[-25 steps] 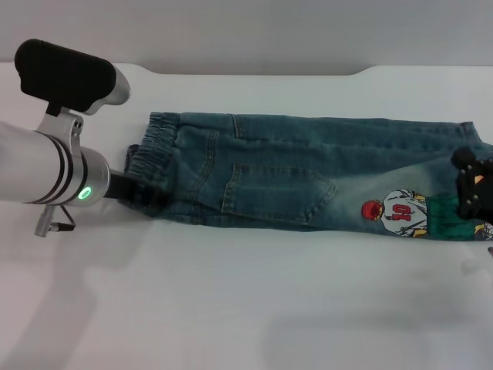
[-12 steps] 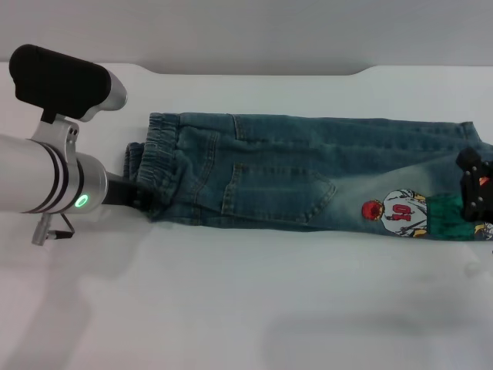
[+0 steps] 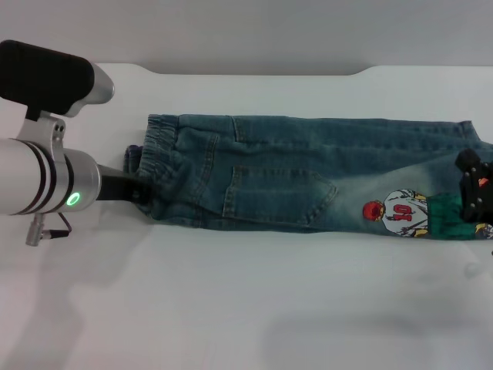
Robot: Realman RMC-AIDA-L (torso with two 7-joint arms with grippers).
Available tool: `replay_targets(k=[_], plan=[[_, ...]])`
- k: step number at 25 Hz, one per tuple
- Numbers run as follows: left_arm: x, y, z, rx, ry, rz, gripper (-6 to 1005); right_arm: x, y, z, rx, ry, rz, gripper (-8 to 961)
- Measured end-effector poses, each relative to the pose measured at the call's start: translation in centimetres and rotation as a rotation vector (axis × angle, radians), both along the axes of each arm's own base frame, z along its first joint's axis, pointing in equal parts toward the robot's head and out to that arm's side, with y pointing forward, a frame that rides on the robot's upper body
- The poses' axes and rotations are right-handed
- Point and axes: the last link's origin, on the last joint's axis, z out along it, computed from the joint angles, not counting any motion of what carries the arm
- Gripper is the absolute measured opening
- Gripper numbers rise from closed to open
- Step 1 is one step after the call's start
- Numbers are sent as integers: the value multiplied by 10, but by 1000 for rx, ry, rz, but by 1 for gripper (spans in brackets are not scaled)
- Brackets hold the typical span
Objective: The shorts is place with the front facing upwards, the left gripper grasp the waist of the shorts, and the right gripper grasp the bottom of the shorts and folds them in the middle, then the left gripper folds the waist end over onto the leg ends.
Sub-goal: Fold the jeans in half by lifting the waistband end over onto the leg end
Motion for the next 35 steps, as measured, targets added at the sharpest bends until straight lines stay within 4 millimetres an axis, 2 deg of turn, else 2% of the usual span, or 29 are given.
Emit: replay_targets(k=[3,8,21,28,31,35], plan=[[4,-2,3,10,-16,-11,48,0,0,0,-1,1,-2,1],[26,-11,21,55,-52,-94,48,1,0,-1,-4,0,-4,1],[72,-20,43,76,-90,-233,48,0,11,-4,-27,22,-29,1],[95,-26,61,117,-100,-317,48,-11,28,-23,-105,0,-30,1],[100,-25,62,118,-105,-332,48,-17,42,-33,-154,-23,-46,1],[103,-24,62,117,-110,-342,48,-22,49,-41,-186,-43,-40,1]])
